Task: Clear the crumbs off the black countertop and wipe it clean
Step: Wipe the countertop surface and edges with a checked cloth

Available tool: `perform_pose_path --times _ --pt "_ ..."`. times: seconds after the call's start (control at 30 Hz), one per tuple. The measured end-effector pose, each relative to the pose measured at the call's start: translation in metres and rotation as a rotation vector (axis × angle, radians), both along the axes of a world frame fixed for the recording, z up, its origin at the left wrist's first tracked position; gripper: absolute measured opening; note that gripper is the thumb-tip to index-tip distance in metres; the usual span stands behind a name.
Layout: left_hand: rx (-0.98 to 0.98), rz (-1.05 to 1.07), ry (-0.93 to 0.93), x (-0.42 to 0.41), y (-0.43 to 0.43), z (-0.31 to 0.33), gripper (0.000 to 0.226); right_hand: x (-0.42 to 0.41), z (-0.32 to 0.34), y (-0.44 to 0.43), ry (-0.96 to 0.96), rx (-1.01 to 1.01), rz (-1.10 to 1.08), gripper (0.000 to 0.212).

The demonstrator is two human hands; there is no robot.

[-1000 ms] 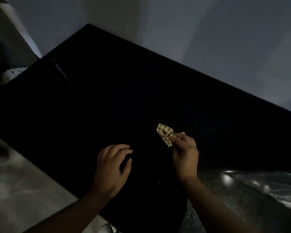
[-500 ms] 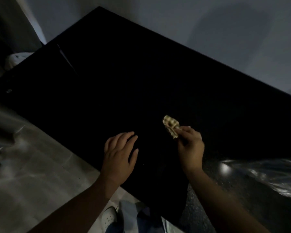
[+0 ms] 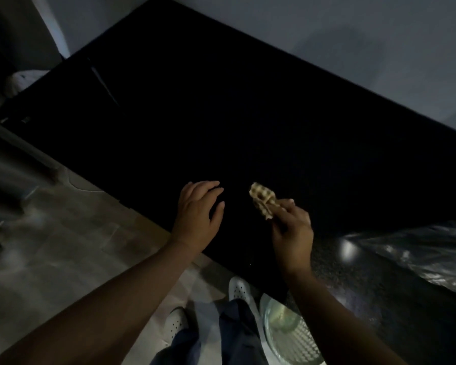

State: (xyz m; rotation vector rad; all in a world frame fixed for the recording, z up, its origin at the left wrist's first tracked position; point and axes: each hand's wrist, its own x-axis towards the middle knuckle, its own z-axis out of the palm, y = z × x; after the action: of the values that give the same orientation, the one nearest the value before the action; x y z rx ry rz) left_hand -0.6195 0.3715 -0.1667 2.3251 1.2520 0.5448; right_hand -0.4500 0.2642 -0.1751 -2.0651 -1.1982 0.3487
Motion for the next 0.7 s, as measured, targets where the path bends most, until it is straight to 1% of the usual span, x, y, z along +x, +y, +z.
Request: perform_pose_path --times 0.07,0.13,0.3,0.5,0.63,0.7 --pt "0.038 0.014 0.078 -0.013 -0.003 0.003 0.037 -0.016 -0.001 -0.019 0.005 0.012 0.023 0.034" --pt "0.034 0.041 0.114 -0.031 -0.007 0.004 0.036 -0.031 -0.002 -0.034 0.023 0.028 0.022 0.038" --pt "-0.05 0.034 0.11 -0.067 -0.018 0.006 0.036 -0.06 -0.005 -0.059 0.034 0.051 0.024 0.041" --pt "-0.033 -0.026 0.134 -0.083 -0.022 0.008 0.04 -0.078 -0.005 -0.071 0.018 0.082 0.017 0.038" --pt "-0.046 -0.033 0.152 -0.084 -0.022 0.01 0.042 -0.097 -0.001 -0.084 0.064 0.048 0.038 0.042" --pt "-0.032 -0.035 0.16 -0.084 -0.018 0.011 0.039 -0.101 0.004 -0.084 0.14 0.055 0.035 0.047"
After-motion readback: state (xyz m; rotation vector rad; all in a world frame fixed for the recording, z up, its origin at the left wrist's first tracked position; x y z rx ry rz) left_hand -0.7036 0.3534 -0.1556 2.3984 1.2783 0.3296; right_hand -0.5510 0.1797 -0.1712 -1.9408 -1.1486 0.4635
